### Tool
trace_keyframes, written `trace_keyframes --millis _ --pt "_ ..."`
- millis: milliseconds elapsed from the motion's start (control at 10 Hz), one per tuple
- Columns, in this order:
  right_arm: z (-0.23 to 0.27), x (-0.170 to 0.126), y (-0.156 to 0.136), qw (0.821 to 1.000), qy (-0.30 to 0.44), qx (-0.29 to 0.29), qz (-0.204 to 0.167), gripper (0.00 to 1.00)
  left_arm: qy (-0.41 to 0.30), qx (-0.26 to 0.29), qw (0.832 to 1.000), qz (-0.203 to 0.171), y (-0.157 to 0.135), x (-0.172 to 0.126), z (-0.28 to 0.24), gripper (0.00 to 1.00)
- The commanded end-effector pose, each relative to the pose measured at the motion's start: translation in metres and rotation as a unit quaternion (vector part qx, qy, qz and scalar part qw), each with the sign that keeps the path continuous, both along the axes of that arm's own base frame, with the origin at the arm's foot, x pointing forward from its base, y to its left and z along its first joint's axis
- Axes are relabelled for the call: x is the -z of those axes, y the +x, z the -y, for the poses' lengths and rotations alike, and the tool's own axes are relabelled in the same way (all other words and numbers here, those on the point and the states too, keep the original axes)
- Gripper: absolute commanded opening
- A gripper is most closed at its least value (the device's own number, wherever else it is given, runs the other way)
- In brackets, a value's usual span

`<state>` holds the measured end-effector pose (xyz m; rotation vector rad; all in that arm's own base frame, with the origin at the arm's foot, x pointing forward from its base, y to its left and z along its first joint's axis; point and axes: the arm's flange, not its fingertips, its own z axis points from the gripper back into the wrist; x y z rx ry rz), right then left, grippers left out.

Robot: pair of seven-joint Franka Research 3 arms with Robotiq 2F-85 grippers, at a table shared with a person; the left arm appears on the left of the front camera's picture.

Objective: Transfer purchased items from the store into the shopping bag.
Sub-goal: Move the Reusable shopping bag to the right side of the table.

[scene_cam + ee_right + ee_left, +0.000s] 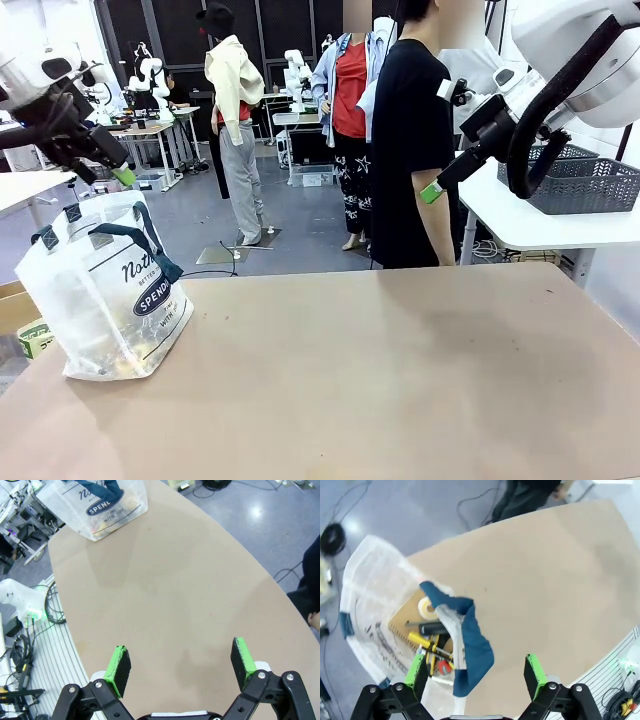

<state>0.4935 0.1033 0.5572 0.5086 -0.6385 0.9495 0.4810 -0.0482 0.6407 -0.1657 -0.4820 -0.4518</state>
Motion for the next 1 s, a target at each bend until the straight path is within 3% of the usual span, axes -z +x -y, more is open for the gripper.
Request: trace_keyframes --millis 0,200,500,900 --pt "-0.001 0.0 0.0 1.0 -0.002 0.005 0.001 1.0 -0.036 0.05 0.998 0.01 0.001 0.007 -0.004 1.0" --pt "-0.001 0.0 0.0 1.0 -0.002 0.005 0.001 1.0 -0.067 0.098 0.993 0.008 0.001 0.008 0.003 1.0" --pt "-0.001 0.0 0.0 1.0 -0.002 0.005 0.001 1.0 -0.096 0.152 0.983 0.038 -0.002 0.013 0.016 1.0" --pt "-0.001 0.0 0.0 1.0 -0.002 0.005 0.001 1.0 -0.08 0.129 0.988 0.03 0.0 0.007 0.021 1.0"
